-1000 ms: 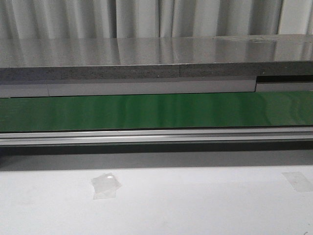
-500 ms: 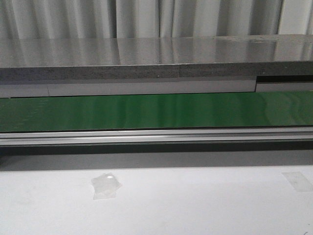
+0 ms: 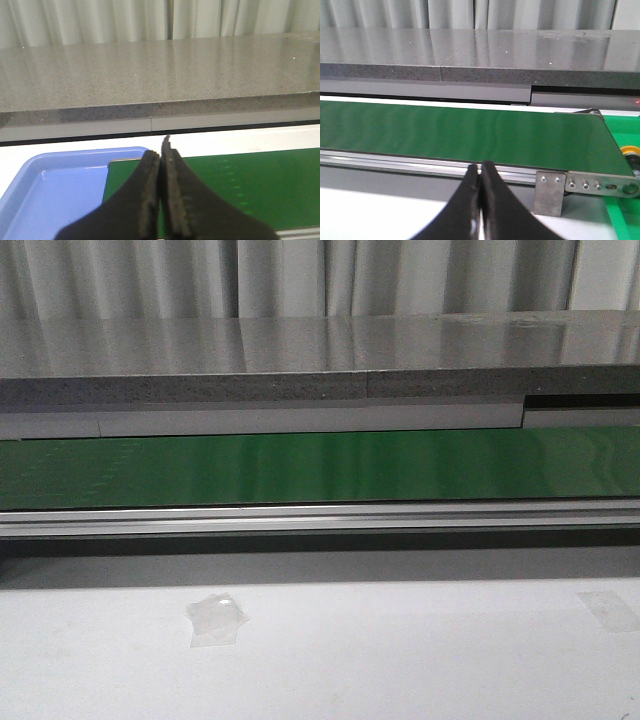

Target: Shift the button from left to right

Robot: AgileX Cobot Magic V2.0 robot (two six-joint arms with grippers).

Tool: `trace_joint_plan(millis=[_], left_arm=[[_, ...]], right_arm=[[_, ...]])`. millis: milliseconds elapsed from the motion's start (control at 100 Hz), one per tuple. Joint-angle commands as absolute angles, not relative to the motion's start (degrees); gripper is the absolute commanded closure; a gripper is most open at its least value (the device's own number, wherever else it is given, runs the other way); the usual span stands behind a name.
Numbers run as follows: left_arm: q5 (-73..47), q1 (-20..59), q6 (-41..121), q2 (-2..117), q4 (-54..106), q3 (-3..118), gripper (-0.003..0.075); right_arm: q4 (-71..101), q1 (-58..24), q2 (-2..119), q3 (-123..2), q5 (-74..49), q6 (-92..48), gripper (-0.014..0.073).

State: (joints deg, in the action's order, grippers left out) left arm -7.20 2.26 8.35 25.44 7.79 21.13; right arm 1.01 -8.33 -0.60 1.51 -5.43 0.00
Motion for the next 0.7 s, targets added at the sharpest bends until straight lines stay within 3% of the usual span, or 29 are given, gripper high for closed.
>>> trace_joint_plan(millis=[0,510,690], left_arm=[[-2.25,2.73,8.38,25.74,8.29,22.77,0.074],[-2.25,2.73,8.38,25.74,8.29,22.77,0.074],[-0.77,2.73,8.38,24.37,0.94,21.51,0.074]], right_arm=[[0.51,-8.43,-1.69,0.7,-0.57,0.0,0.0661],[0.51,-8.43,-1.69,0.7,-0.57,0.0,0.0661],[0.51,-8.43,-1.69,0.7,-0.57,0.0,0.0661]])
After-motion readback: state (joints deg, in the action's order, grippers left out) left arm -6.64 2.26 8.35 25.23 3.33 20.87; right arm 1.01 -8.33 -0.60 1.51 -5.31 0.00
